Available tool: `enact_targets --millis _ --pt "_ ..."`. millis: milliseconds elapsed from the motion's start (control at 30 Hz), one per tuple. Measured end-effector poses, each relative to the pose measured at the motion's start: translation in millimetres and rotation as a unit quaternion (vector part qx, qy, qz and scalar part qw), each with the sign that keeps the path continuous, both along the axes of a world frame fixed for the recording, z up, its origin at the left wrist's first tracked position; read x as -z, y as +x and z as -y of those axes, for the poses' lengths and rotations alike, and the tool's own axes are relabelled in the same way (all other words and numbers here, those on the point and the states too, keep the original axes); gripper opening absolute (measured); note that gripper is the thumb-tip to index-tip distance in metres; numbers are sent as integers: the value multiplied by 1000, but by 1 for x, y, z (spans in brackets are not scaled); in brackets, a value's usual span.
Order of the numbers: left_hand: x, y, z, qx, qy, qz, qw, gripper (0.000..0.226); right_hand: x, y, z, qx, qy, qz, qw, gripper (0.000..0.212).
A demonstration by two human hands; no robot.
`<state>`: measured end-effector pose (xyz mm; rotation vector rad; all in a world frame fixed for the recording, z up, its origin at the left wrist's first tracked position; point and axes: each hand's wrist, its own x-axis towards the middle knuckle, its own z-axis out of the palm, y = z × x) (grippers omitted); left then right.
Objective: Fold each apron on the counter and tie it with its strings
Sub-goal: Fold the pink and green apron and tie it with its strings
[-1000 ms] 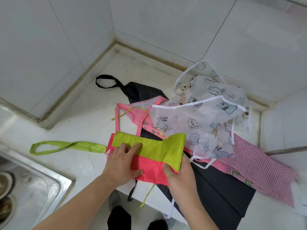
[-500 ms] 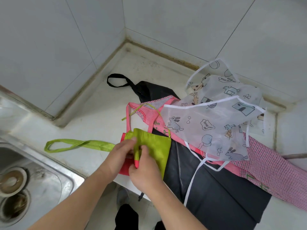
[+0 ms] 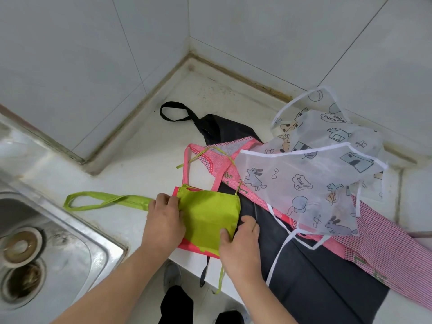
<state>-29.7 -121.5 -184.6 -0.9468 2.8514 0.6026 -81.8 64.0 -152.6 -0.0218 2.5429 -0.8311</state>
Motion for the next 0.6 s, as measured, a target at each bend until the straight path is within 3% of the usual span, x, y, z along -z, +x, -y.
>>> enact_targets --millis 133,233,400,600 --pt "2 3 1 -2 1 -14 1000 25 3 -18 3 58 -52 87 993 19" --pt "2 6 3 -13 20 -22 999 24 5 -29 4 66 -97 134 984 27" --pt "-1 14 15 -54 58 -41 996 18 1 -35 20 4 -151 120 981 5" --pt "-8 18 36 -112 112 -66 985 8 -4 -43 52 -22 -167 96 981 18"
